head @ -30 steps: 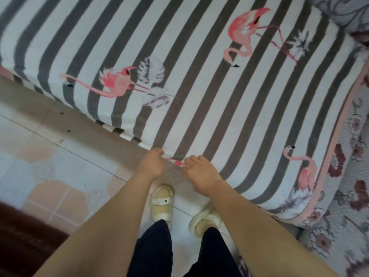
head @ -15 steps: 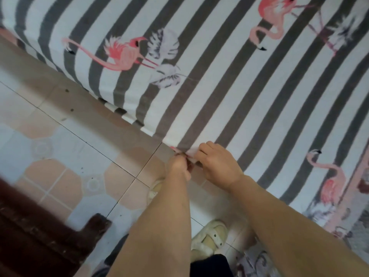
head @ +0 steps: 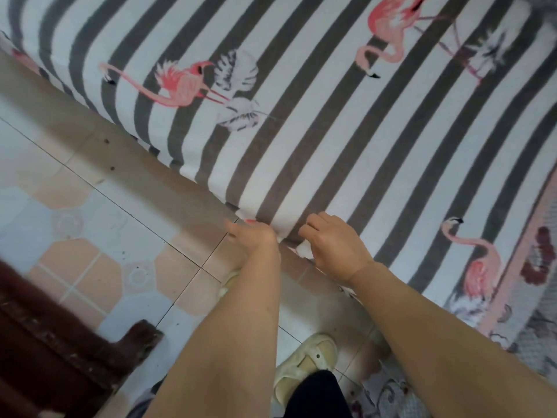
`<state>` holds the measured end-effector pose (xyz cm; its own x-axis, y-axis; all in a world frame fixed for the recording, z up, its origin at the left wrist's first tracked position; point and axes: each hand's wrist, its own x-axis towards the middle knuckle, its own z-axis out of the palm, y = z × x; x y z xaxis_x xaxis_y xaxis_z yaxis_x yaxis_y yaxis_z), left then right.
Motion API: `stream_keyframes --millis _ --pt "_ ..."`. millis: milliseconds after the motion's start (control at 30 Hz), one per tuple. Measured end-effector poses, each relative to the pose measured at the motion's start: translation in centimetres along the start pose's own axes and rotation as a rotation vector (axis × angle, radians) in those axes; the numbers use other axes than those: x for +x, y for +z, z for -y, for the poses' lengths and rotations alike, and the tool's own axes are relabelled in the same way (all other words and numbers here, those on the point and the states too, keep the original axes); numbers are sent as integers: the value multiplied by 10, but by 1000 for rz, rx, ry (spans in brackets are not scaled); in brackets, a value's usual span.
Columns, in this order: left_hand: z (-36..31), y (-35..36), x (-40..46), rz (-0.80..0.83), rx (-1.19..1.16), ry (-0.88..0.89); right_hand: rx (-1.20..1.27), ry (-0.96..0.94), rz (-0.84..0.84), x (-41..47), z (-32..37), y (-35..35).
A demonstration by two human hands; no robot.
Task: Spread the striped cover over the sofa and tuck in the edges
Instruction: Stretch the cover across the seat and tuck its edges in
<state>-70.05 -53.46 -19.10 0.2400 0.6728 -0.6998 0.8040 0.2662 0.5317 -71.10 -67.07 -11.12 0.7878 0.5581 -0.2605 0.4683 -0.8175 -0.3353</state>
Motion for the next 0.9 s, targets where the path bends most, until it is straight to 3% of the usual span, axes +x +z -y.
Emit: stream_keyframes --millis 67,133,200,433,533,800,900 --pt "-11 3 0 43 -174 105 -31 15 -1 -4 -5 1" --pt "-15 10 2 281 -355 -79 -53 21 5 -7 -12 3" --pt "-17 8 7 448 -387 -281 -61 36 9 -10 -16 7" --pt "7 -4 -22 502 -153 -351 -7 123 22 -38 -14 9" --pt "30 7 -56 513 -112 -380 46 255 71 -72 -22 12" --pt "96 40 -130 540 3 -370 258 947 324 -197 -39 42" --pt "113 46 -139 523 49 -327 559 1375 214 -228 -44 62"
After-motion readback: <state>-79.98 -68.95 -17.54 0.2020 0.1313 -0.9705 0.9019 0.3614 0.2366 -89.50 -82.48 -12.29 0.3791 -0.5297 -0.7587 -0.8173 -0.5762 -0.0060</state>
